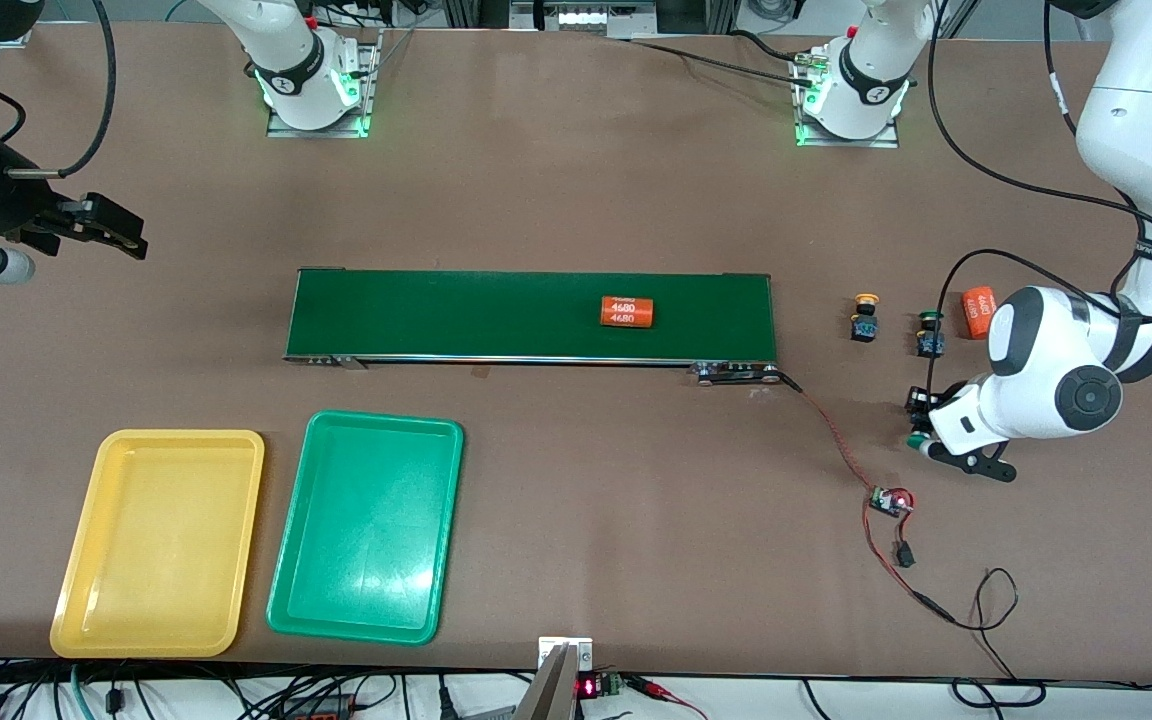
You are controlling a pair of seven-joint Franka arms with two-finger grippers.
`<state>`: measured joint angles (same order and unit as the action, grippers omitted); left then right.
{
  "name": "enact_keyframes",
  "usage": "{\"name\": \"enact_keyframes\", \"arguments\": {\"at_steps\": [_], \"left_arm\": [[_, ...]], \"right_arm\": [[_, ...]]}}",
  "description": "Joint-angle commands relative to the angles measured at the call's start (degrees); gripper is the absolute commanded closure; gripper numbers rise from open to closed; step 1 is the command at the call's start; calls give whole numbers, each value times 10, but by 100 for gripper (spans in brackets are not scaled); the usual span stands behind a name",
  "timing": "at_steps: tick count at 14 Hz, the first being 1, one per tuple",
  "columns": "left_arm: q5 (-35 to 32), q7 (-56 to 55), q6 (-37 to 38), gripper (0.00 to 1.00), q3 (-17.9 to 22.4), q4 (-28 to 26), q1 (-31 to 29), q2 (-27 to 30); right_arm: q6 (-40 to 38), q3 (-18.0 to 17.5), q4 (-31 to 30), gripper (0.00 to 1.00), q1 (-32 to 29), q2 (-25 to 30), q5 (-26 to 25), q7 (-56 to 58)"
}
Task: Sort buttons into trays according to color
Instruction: 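Reach the left gripper down and grasp the green-capped button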
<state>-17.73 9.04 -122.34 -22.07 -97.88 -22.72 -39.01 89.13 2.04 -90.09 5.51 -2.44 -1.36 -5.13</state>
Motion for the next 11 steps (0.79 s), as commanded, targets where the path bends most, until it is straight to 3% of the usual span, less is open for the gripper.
{"name": "enact_keyframes", "arguments": {"at_steps": [1, 11], "left_arm": [[-7, 1, 11, 91, -7, 0, -2, 18], [-7, 9, 57, 92, -20, 28, 0, 24]], "right_arm": [[4, -1, -7, 0, -1, 6, 6, -8], [3, -1, -7, 0, -1, 6, 6, -8]]}}
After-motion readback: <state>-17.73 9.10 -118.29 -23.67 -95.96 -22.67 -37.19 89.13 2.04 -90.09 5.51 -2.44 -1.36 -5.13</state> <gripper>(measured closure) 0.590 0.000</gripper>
